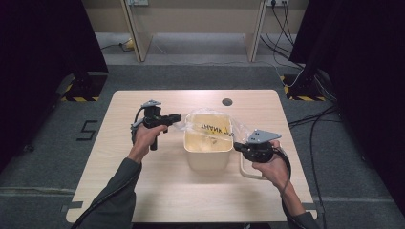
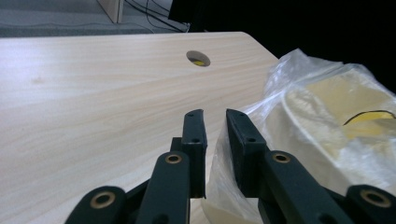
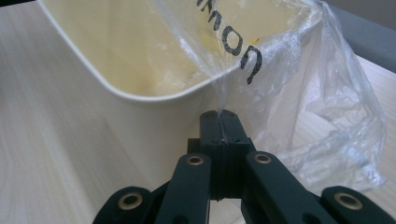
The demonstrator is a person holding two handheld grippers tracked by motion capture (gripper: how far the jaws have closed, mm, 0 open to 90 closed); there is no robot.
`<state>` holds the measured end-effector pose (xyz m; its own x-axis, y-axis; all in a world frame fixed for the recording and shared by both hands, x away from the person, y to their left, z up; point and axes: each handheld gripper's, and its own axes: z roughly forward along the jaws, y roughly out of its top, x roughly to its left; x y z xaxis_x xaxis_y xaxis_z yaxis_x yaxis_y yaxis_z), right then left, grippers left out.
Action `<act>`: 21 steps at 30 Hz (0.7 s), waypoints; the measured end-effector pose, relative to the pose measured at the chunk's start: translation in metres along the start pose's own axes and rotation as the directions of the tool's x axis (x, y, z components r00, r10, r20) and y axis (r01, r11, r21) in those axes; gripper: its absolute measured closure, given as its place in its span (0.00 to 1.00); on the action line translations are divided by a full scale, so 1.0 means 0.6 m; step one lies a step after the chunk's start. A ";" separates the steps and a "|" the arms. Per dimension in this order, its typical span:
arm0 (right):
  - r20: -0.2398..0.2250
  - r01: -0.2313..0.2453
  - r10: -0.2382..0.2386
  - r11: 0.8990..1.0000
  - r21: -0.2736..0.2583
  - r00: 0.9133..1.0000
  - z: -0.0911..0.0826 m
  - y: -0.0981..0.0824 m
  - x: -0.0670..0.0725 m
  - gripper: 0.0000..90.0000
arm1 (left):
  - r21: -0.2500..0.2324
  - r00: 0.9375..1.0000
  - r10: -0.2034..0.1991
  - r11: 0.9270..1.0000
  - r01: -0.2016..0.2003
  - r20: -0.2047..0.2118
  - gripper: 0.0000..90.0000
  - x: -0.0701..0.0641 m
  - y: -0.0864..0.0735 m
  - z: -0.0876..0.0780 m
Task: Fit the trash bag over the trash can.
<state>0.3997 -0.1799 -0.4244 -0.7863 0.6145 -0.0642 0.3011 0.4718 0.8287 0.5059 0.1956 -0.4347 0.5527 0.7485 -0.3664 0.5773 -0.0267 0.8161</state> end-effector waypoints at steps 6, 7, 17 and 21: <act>-0.005 0.034 -0.034 0.999 -0.037 0.999 -0.022 -0.003 0.007 1.00 | 0.013 0.998 0.053 0.998 -0.053 0.015 0.73 -0.023 0.003 -0.018; -0.007 0.041 -0.041 0.998 -0.042 0.999 -0.026 -0.004 0.008 1.00 | 0.025 0.998 0.062 0.998 -0.062 0.015 0.67 -0.029 0.003 -0.024; -0.033 0.115 -0.116 0.993 -0.036 0.993 -0.036 -0.009 0.031 1.00 | 0.081 0.998 0.037 0.996 -0.041 0.047 0.46 -0.058 -0.021 -0.073; -0.044 0.114 -0.115 0.993 -0.028 0.992 -0.031 -0.016 0.031 1.00 | 0.083 0.996 0.014 0.996 -0.022 0.090 0.52 -0.059 -0.037 -0.081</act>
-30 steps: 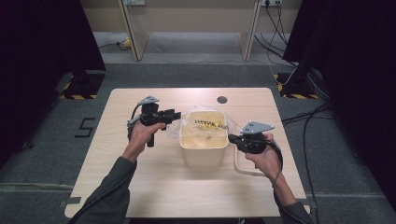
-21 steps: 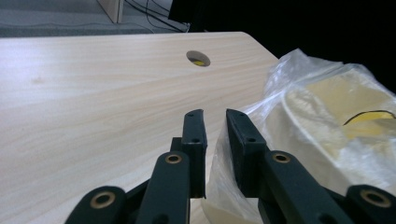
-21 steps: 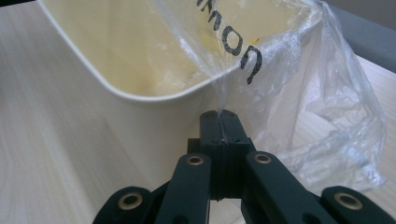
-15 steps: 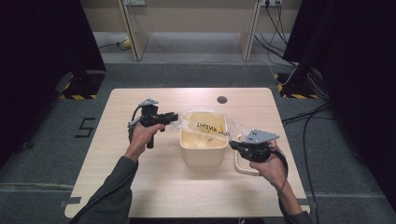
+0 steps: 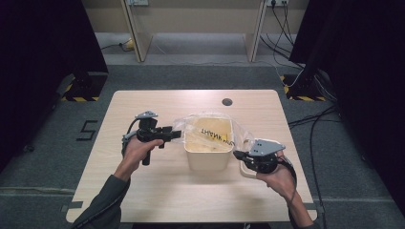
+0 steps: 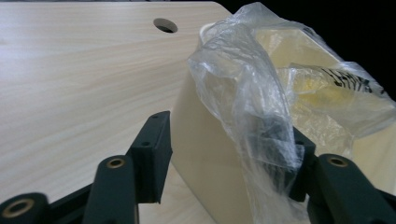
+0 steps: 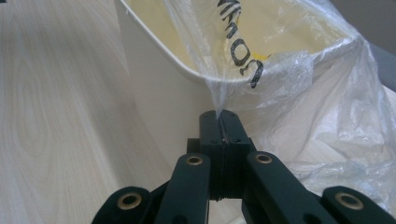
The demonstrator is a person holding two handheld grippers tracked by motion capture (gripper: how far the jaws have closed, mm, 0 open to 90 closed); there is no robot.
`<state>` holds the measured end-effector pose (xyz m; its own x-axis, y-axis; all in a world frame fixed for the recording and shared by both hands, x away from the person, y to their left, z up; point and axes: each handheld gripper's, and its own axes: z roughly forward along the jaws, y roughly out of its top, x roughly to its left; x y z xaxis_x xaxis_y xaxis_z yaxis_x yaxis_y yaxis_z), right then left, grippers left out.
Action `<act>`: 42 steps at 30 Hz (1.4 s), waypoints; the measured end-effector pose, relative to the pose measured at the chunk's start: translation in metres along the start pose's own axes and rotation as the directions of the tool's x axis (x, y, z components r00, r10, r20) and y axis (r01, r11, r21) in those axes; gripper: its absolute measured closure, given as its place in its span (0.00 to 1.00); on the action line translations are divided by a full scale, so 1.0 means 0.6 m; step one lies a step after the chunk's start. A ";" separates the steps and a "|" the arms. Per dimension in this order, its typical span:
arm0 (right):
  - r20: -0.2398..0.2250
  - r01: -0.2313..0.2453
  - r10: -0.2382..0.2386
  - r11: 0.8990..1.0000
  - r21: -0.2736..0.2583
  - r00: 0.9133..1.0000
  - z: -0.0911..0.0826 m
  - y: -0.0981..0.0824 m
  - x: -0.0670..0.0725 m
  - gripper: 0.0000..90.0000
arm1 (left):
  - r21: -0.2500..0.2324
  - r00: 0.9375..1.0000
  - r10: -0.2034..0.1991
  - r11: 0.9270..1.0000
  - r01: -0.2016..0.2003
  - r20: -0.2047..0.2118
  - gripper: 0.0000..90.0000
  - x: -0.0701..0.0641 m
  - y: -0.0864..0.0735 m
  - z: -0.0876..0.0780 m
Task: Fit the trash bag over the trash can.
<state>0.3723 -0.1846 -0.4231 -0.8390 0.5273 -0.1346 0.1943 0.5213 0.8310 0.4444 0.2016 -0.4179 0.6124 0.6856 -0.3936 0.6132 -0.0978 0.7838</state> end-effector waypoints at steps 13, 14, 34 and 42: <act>-0.036 -0.002 0.004 0.998 0.058 0.999 0.022 -0.020 0.008 1.00 | 0.025 0.996 0.070 0.997 -0.072 0.046 0.58 -0.014 -0.022 -0.012; -0.036 -0.007 0.010 0.998 0.061 0.999 0.022 -0.022 0.007 1.00 | 0.032 0.996 0.077 0.996 -0.078 0.051 0.58 -0.014 -0.024 -0.014; -0.010 -0.159 0.159 0.987 0.024 0.987 -0.030 0.000 -0.009 0.47 | 0.067 0.990 0.137 0.989 -0.135 -0.030 0.40 -0.009 -0.028 -0.024; 0.106 -0.246 0.261 0.960 -0.137 0.960 -0.050 0.031 -0.057 0.46 | 0.000 0.987 0.159 0.987 -0.159 0.034 0.27 -0.026 -0.016 -0.035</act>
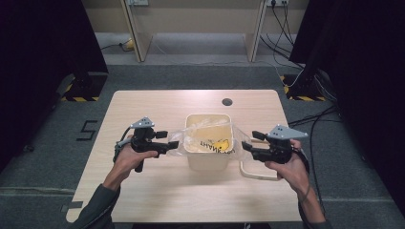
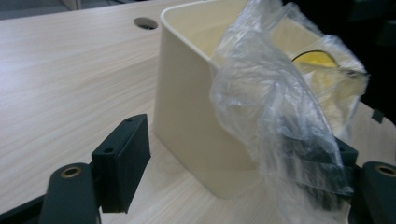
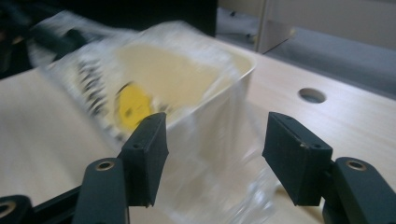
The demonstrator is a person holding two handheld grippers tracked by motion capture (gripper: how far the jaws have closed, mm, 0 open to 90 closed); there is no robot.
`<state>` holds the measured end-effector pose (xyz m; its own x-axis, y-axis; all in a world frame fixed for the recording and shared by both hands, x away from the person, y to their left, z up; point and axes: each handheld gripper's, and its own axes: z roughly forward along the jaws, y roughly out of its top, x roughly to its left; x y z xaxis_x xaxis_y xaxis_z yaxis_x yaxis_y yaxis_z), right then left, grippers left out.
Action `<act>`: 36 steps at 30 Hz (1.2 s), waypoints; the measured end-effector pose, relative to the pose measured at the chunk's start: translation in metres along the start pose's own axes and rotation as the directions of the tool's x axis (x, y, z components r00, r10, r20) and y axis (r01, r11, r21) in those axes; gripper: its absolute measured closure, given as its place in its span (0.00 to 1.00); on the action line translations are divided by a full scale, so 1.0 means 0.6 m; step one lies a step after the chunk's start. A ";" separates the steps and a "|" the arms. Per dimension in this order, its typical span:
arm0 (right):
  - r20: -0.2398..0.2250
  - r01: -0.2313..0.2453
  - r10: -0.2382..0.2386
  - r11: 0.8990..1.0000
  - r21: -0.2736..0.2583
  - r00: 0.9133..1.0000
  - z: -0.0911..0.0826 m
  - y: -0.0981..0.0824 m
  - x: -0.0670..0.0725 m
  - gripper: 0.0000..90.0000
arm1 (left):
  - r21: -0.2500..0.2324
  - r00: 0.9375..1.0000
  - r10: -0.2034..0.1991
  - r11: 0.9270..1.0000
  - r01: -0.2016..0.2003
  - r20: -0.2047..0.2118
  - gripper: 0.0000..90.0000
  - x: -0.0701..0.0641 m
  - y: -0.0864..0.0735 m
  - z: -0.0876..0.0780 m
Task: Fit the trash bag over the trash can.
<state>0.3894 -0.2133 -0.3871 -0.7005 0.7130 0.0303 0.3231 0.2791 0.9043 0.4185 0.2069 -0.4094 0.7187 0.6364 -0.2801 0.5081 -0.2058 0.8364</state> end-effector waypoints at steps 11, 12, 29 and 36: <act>0.020 -0.018 0.017 0.999 0.036 1.000 0.090 0.013 -0.035 0.64 | -0.064 0.999 0.009 0.998 -0.006 0.034 0.38 -0.001 0.018 0.021; 0.015 -0.017 0.016 0.999 0.041 1.000 0.096 0.013 -0.037 0.66 | -0.079 0.999 0.012 0.997 -0.008 0.041 0.44 0.002 0.019 0.023; -0.016 0.039 -0.039 0.998 0.049 0.999 0.151 0.015 -0.059 0.98 | -0.126 1.000 -0.025 0.992 0.026 0.012 0.95 0.048 0.011 0.082; -0.038 0.045 -0.043 0.997 0.057 0.998 0.167 0.021 -0.075 1.00 | -0.154 0.997 -0.066 0.986 0.070 0.032 0.96 0.067 0.005 0.106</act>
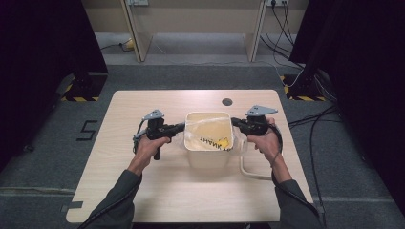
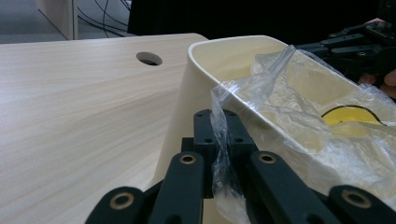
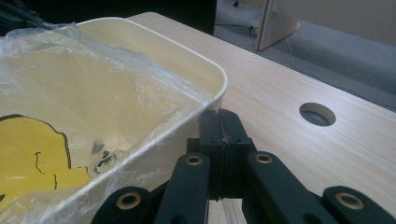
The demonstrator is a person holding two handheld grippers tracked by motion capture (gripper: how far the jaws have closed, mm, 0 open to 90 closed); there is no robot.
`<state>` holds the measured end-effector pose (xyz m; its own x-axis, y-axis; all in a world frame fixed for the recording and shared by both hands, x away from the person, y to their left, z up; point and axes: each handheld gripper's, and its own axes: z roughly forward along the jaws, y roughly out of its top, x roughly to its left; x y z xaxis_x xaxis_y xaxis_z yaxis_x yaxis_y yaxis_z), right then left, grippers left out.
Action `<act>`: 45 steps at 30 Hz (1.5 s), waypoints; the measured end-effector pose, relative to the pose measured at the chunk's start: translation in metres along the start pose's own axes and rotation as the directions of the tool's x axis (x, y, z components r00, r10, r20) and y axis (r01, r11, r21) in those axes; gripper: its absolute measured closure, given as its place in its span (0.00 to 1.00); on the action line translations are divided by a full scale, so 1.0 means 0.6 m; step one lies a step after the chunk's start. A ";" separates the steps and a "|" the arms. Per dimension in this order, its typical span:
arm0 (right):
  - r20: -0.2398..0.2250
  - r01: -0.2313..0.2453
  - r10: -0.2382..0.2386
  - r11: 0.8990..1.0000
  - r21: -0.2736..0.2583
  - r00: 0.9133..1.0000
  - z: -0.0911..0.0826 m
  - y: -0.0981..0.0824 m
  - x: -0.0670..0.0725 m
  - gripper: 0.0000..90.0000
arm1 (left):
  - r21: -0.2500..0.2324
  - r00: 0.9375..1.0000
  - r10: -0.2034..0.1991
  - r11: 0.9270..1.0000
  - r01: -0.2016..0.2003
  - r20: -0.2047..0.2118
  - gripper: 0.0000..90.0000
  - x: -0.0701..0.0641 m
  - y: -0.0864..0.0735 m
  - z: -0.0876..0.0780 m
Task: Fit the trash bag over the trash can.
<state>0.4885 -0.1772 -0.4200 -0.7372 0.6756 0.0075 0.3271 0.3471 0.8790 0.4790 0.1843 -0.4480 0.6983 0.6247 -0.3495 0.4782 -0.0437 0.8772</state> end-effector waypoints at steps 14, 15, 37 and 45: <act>-0.024 0.097 -0.096 0.992 0.078 0.995 0.006 0.028 -0.028 0.91 | -0.061 1.000 0.006 0.998 -0.006 -0.008 0.87 0.017 0.018 -0.011; -0.015 0.083 -0.082 0.994 0.073 0.997 0.006 0.029 -0.029 0.86 | -0.076 1.000 0.005 0.997 -0.006 -0.009 0.85 0.015 0.021 -0.013; -0.083 0.114 -0.115 0.993 -0.016 0.990 0.008 0.073 0.009 0.68 | -0.061 0.997 -0.042 0.997 0.038 -0.058 0.77 0.026 0.036 0.001; -0.068 0.168 -0.165 0.984 0.049 0.984 0.036 0.079 0.007 0.98 | -0.048 0.998 -0.030 0.998 0.028 -0.055 0.76 0.023 0.037 -0.003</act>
<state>0.5136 -0.1436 -0.3884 -0.8194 0.5635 -0.1052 0.2270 0.4875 0.8431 0.4982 0.1935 -0.4325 0.6532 0.6676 -0.3574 0.4715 0.0108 0.8818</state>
